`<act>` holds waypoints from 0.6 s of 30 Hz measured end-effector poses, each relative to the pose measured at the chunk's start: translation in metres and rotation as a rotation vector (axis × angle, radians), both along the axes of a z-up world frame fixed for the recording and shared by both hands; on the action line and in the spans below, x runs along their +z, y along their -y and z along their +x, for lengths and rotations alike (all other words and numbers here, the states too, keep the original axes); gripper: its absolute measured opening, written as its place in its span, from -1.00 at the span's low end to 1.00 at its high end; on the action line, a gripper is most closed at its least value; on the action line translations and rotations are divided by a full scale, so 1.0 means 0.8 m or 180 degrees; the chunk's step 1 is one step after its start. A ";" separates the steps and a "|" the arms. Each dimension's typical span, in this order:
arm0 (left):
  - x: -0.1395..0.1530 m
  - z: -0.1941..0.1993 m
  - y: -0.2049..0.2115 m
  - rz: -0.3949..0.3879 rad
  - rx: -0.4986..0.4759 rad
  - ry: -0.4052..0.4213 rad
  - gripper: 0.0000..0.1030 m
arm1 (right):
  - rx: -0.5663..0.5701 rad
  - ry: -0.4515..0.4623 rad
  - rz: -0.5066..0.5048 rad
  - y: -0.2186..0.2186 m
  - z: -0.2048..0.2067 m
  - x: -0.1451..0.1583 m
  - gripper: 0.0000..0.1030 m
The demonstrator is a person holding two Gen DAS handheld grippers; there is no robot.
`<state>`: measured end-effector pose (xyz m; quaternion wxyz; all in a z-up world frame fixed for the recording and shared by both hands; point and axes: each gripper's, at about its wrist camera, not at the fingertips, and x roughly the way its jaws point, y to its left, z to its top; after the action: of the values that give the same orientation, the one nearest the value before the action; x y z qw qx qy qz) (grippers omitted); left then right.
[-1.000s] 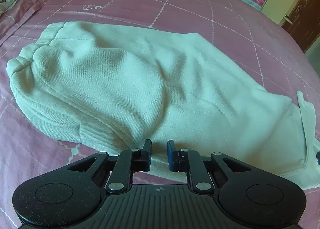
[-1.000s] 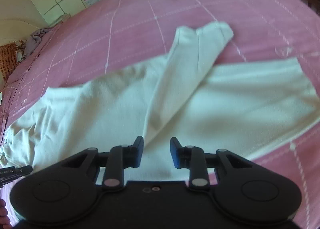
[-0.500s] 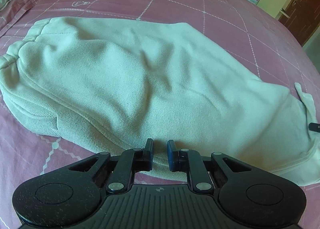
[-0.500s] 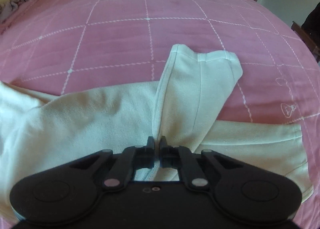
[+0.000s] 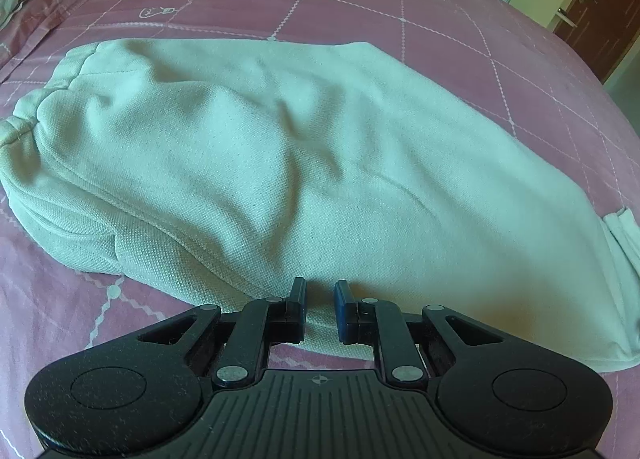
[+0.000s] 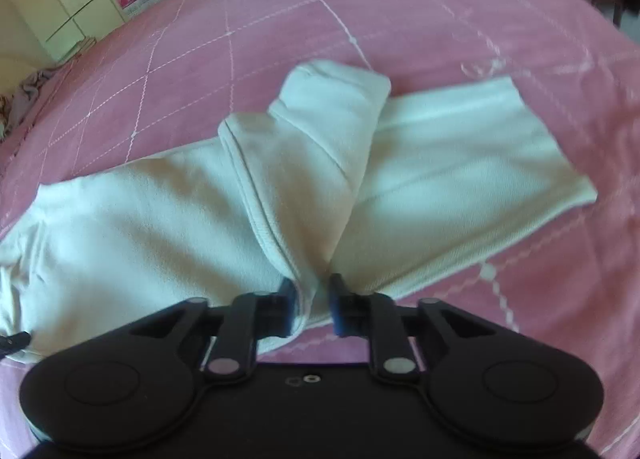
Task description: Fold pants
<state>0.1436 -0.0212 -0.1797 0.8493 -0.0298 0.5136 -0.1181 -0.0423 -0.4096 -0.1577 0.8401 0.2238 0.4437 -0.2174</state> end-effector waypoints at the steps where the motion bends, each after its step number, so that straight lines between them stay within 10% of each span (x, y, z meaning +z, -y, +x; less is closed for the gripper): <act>1: 0.000 0.000 0.000 0.0005 0.0003 -0.0002 -0.71 | 0.0094 -0.0006 -0.0230 -0.007 0.006 0.009 0.00; 8: 0.000 -0.001 0.001 0.0020 -0.0002 0.0012 -0.71 | 0.0332 -0.0227 -0.0902 0.003 0.062 0.011 -0.07; 10: 0.000 -0.002 0.001 0.0027 -0.0003 0.0017 -0.71 | 0.0235 -0.0150 -0.0795 0.013 0.072 0.012 -0.63; 14: 0.001 -0.003 0.005 0.0081 -0.0017 0.0039 -0.71 | -0.0195 0.0717 0.0154 0.054 0.055 0.054 -0.84; 18: 0.001 -0.006 0.005 0.0108 -0.0021 0.0083 -0.71 | -0.0386 0.1491 -0.0032 0.067 0.002 0.113 -0.88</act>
<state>0.1391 -0.0254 -0.1789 0.8560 -0.0122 0.5045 -0.1126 -0.0406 -0.4632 -0.0670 0.9066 0.2901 0.2215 -0.2118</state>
